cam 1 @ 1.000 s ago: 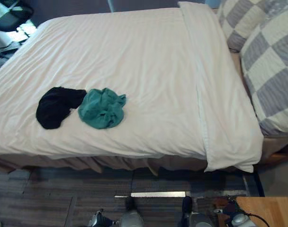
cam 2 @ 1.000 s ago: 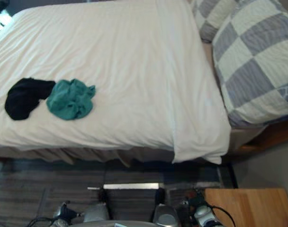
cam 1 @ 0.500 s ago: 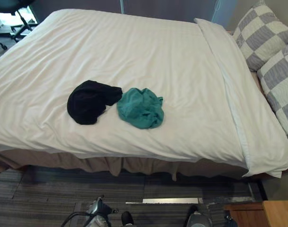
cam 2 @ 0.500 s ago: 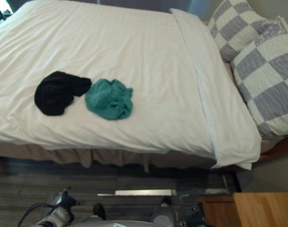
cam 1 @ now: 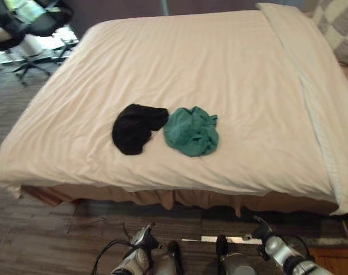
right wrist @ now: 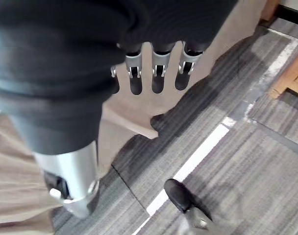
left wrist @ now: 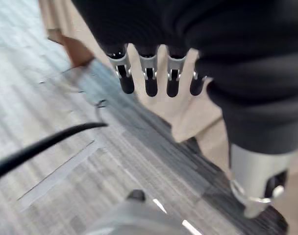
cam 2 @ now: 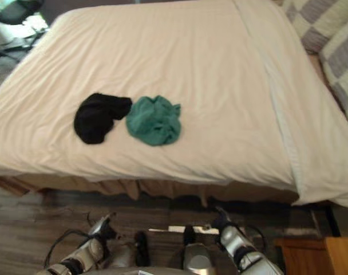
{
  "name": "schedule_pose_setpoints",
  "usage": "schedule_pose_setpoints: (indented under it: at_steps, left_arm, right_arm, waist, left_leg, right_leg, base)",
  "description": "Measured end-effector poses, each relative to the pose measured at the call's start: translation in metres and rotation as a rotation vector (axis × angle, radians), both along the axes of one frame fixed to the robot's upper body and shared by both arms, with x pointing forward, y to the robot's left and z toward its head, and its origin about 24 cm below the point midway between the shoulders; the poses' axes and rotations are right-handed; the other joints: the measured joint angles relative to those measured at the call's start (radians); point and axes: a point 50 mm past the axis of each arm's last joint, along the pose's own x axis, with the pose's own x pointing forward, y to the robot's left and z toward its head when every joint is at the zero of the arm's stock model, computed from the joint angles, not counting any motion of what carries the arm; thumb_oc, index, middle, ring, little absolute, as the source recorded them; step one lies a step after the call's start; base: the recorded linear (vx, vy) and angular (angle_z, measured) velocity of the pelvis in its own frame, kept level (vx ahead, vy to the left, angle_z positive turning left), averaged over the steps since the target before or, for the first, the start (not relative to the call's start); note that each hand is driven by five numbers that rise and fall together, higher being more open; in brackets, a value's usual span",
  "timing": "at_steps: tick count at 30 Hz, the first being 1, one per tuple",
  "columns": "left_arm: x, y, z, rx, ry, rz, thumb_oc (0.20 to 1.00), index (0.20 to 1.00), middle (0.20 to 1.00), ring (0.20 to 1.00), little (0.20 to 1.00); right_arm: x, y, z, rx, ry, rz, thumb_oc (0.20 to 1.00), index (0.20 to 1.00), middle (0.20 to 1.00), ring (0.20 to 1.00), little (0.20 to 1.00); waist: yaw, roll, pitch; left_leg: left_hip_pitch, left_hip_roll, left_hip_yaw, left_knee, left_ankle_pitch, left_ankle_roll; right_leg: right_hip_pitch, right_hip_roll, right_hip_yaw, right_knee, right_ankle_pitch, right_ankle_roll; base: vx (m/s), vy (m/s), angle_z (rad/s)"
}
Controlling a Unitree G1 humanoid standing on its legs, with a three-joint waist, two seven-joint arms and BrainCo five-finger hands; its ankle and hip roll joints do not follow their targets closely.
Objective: Tidy up the quilt and then pick up the clothes from the bed and put them into the laundry hamper.
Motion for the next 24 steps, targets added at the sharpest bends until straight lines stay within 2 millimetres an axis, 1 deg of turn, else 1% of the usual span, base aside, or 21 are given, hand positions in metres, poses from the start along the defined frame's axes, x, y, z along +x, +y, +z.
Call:
schedule_pose_setpoints:
  at_steps: [1, 2, 3, 5, 6, 7, 8, 9, 10, 12, 14, 15, 16, 17, 18, 19, 20, 21, 22, 23, 24]
  left_arm:
    - [0.011, -0.006, 0.004, -0.015, -0.027, -0.008, 1.000, 1.000, 1.000, 1.000, 1.000]
    - [0.014, -0.010, 0.005, -0.024, -0.035, -0.011, 1.000, 1.000, 1.000, 1.000, 1.000]
    - [0.022, -0.017, 0.008, -0.038, -0.050, -0.022, 1.000, 1.000, 1.000, 1.000, 1.000]
    - [0.035, -0.026, 0.015, -0.059, -0.094, -0.040, 1.000, 1.000, 1.000, 1.000, 1.000]
    - [0.036, -0.026, 0.016, -0.058, -0.097, -0.045, 1.000, 1.000, 1.000, 1.000, 1.000]
    - [0.035, -0.017, 0.015, -0.016, -0.078, -0.067, 1.000, 1.000, 1.000, 1.000, 1.000]
    - [0.033, -0.013, 0.015, 0.002, -0.068, -0.084, 1.000, 1.000, 1.000, 1.000, 1.000]
    - [0.032, -0.010, 0.014, 0.010, -0.062, -0.083, 1.000, 1.000, 1.000, 1.000, 1.000]
    - [0.023, -0.001, 0.010, 0.025, -0.031, -0.062, 1.000, 1.000, 1.000, 1.000, 1.000]
    - [0.016, 0.012, 0.007, 0.034, -0.002, -0.002, 1.000, 1.000, 1.000, 1.000, 1.000]
    - [-0.003, 0.036, 0.001, 0.085, 0.059, 0.064, 1.000, 1.000, 1.000, 1.000, 1.000]
    - [-0.024, 0.052, -0.005, 0.080, 0.103, 0.196, 1.000, 1.000, 1.000, 1.000, 1.000]
    - [-0.047, 0.066, -0.010, 0.088, 0.159, 0.311, 1.000, 1.000, 1.000, 1.000, 1.000]
    - [-0.064, 0.072, -0.013, 0.098, 0.195, 0.346, 1.000, 1.000, 1.000, 1.000, 1.000]
    - [-0.082, 0.077, -0.016, 0.114, 0.239, 0.368, 1.000, 1.000, 1.000, 1.000, 1.000]
    - [-0.108, 0.082, -0.020, 0.127, 0.306, 0.409, 1.000, 1.000, 1.000, 1.000, 1.000]
    - [-0.124, 0.083, -0.022, 0.133, 0.349, 0.425, 1.000, 1.000, 1.000, 1.000, 1.000]
    - [-0.139, 0.083, -0.024, 0.138, 0.394, 0.405, 1.000, 1.000, 1.000, 1.000, 1.000]
    - [-0.146, 0.082, -0.024, 0.143, 0.419, 0.386, 1.000, 1.000, 1.000, 1.000, 1.000]
    - [-0.153, 0.079, -0.026, 0.138, 0.448, 0.353, 1.000, 1.000, 1.000, 1.000, 1.000]
    - [-0.151, 0.077, -0.026, 0.139, 0.454, 0.298, 1.000, 1.000, 1.000, 1.000, 1.000]
  right_arm:
    - [0.005, 0.000, 0.004, 0.006, -0.024, 0.008, 1.000, 1.000, 1.000, 1.000, 1.000]
    - [0.002, -0.002, 0.002, 0.003, -0.011, 0.007, 1.000, 1.000, 1.000, 1.000, 1.000]
    - [-0.009, -0.008, -0.003, -0.010, 0.028, -0.011, 1.000, 1.000, 1.000, 1.000, 1.000]
    - [-0.022, -0.015, -0.009, -0.013, 0.062, -0.042, 1.000, 1.000, 1.000, 1.000, 1.000]
    - [-0.023, -0.015, -0.010, -0.008, 0.065, -0.055, 1.000, 1.000, 1.000, 1.000, 1.000]
    - [-0.026, -0.008, -0.012, 0.011, 0.077, -0.055, 1.000, 1.000, 1.000, 1.000, 1.000]
    - [-0.029, -0.001, -0.015, 0.032, 0.089, -0.050, 1.000, 1.000, 1.000, 1.000, 1.000]
    - [-0.031, 0.003, -0.017, 0.047, 0.097, -0.049, 1.000, 1.000, 1.000, 1.000, 1.000]
    - [-0.035, 0.007, -0.019, 0.066, 0.109, -0.050, 1.000, 1.000, 1.000, 1.000, 1.000]
    - [-0.046, 0.002, -0.023, 0.087, 0.124, -0.114, 1.000, 1.000, 1.000, 1.000, 1.000]
    - [-0.060, -0.009, -0.028, 0.092, 0.166, -0.219, 1.000, 1.000, 1.000, 1.000, 1.000]
    - [-0.067, -0.021, -0.030, 0.096, 0.177, -0.320, 1.000, 1.000, 1.000, 1.000, 1.000]
    - [-0.077, -0.037, -0.031, 0.077, 0.189, -0.415, 1.000, 1.000, 1.000, 1.000, 1.000]
    - [-0.085, -0.050, -0.030, 0.054, 0.191, -0.465, 1.000, 1.000, 1.000, 1.000, 1.000]
    - [-0.093, -0.067, -0.027, 0.023, 0.189, -0.518, 1.000, 1.000, 1.000, 1.000, 1.000]
    - [-0.104, -0.090, -0.022, -0.028, 0.185, -0.597, 1.000, 1.000, 1.000, 1.000, 1.000]
    - [-0.108, -0.103, -0.017, -0.036, 0.166, -0.660, 1.000, 1.000, 1.000, 1.000, 1.000]
    - [-0.110, -0.126, -0.007, -0.041, 0.110, -0.783, 1.000, 1.000, 1.000, 1.000, 1.000]
    - [-0.111, -0.135, -0.002, -0.057, 0.086, -0.818, 1.000, 1.000, 1.000, 1.000, 1.000]
    - [-0.111, -0.150, 0.006, -0.090, 0.051, -0.861, 1.000, 1.000, 1.000, 1.000, 1.000]
    - [-0.111, -0.154, 0.009, -0.096, 0.040, -0.869, 1.000, 1.000, 1.000, 1.000, 1.000]
  waist:
    - [-0.010, 0.014, -0.002]
    - [-0.015, 0.020, 0.000]
    - [-0.024, 0.031, -0.003]
    - [-0.029, 0.045, -0.007]
    - [-0.028, 0.043, -0.005]
    - [-0.027, 0.002, -0.004]
    - [-0.025, -0.005, -0.003]
    - [-0.023, -0.018, -0.008]
    - [-0.029, -0.015, -0.007]
    - [-0.028, -0.011, -0.006]
    - [-0.026, -0.011, -0.007]
    - [-0.026, -0.010, -0.013]
    - [-0.025, -0.005, -0.018]
    - [-0.027, 0.004, -0.024]
    - [-0.026, 0.011, -0.028]
    - [-0.025, 0.026, -0.042]
    - [-0.026, 0.032, -0.047]
    - [-0.028, 0.039, -0.051]
    - [-0.028, 0.040, -0.053]
    - [-0.028, 0.035, -0.059]
    - [-0.028, 0.031, -0.060]
  left_leg:
    - [0.038, 0.019, -0.029, -0.104, 0.022, 0.001]
    - [0.052, 0.031, -0.034, -0.138, 0.033, -0.006]
    - [0.076, 0.042, -0.036, -0.167, 0.041, 0.006]
    - [0.108, 0.042, -0.040, -0.167, 0.042, 0.025]
    - [0.107, 0.039, -0.042, -0.168, 0.075, 0.024]
    - [0.121, 0.002, 0.000, -0.166, 0.065, 0.050]
    - [0.127, -0.018, 0.028, -0.163, 0.064, 0.068]
    - [0.134, -0.033, 0.039, -0.164, 0.055, 0.079]
    - [0.144, -0.050, 0.041, -0.163, 0.050, 0.089]
    - [0.146, -0.062, 0.040, -0.166, 0.042, 0.100]
    - [0.146, -0.072, 0.036, -0.163, 0.041, 0.102]
    - [0.147, -0.075, 0.032, -0.163, 0.039, 0.104]
    - [0.151, -0.075, 0.031, -0.163, 0.038, 0.104]
    - [0.154, -0.075, 0.029, -0.163, 0.038, 0.104]
    - [0.162, -0.075, 0.031, -0.163, 0.038, 0.104]
    - [0.163, -0.074, 0.033, -0.163, 0.036, 0.102]
    - [0.164, -0.072, 0.034, -0.163, 0.029, 0.099]
    - [0.167, -0.071, 0.039, -0.163, 0.023, 0.097]
    - [0.167, -0.071, 0.040, -0.163, 0.022, 0.097]
    - [0.165, -0.071, 0.041, -0.167, 0.017, 0.094]
    - [0.164, -0.071, 0.042, -0.168, 0.013, 0.090]
  right_leg:
    - [0.009, 0.012, 0.002, -0.039, 0.033, 0.002]
    - [0.027, 0.021, 0.001, -0.061, 0.045, 0.008]
    - [0.040, 0.023, -0.021, -0.061, 0.041, 0.005]
    - [0.048, 0.031, -0.027, -0.061, 0.036, 0.011]
    - [0.049, 0.029, -0.022, -0.059, 0.041, 0.020]
    - [0.015, -0.016, -0.004, -0.020, 0.038, 0.039]
    - [0.004, -0.048, -0.028, 0.004, 0.029, 0.053]
    - [-0.005, -0.059, -0.049, 0.021, 0.033, 0.059]
    - [-0.012, -0.064, -0.055, 0.040, 0.015, 0.081]
    - [-0.011, -0.062, -0.056, 0.034, 0.015, 0.080]
    - [0.008, -0.068, -0.063, -0.001, 0.016, 0.081]
    - [0.041, -0.066, -0.068, -0.056, 0.028, 0.095]
    - [0.056, -0.064, -0.069, -0.066, 0.037, 0.091]
    - [0.060, -0.062, -0.071, -0.064, 0.039, 0.088]
    - [0.067, -0.062, -0.071, -0.062, 0.039, 0.088]
    - [0.068, -0.060, -0.070, -0.062, 0.039, 0.088]
    - [0.067, -0.058, -0.068, -0.062, 0.039, 0.088]
    - [0.067, -0.054, -0.060, -0.062, 0.039, 0.087]
    - [0.067, -0.052, -0.058, -0.062, 0.039, 0.088]
    - [0.063, -0.051, -0.056, -0.062, 0.035, 0.092]
    - [0.061, -0.051, -0.054, -0.062, 0.033, 0.091]
  base:
    - [0.20, 0.380, -0.47]
    - [0.18, 0.406, -0.10]
    - [0.10, 0.328, 0.16]
    - [0.09, 0.300, 0.04]
    - [0.04, 0.135, -0.47]
    - [0.10, 0.239, -0.58]
    - [0.08, 0.155, -0.64]
    - [0.11, 0.175, -0.38]
    - [0.05, 0.069, -0.18]
    - [0.06, 0.061, 0.04]
    - [0.09, 0.043, 0.16]
    - [0.11, 0.015, 0.11]
    - [0.09, 0.008, 0.12]
    - [0.07, 0.008, 0.04]
    - [0.08, 0.017, 0.03]
    - [0.10, 0.032, -0.03]
    - [0.07, 0.025, -0.10]
    - [0.03, 0.033, -0.12]
    - [0.01, 0.053, -0.11]
    - [0.02, 0.055, -0.05]
    - [0.02, 0.070, -0.11]
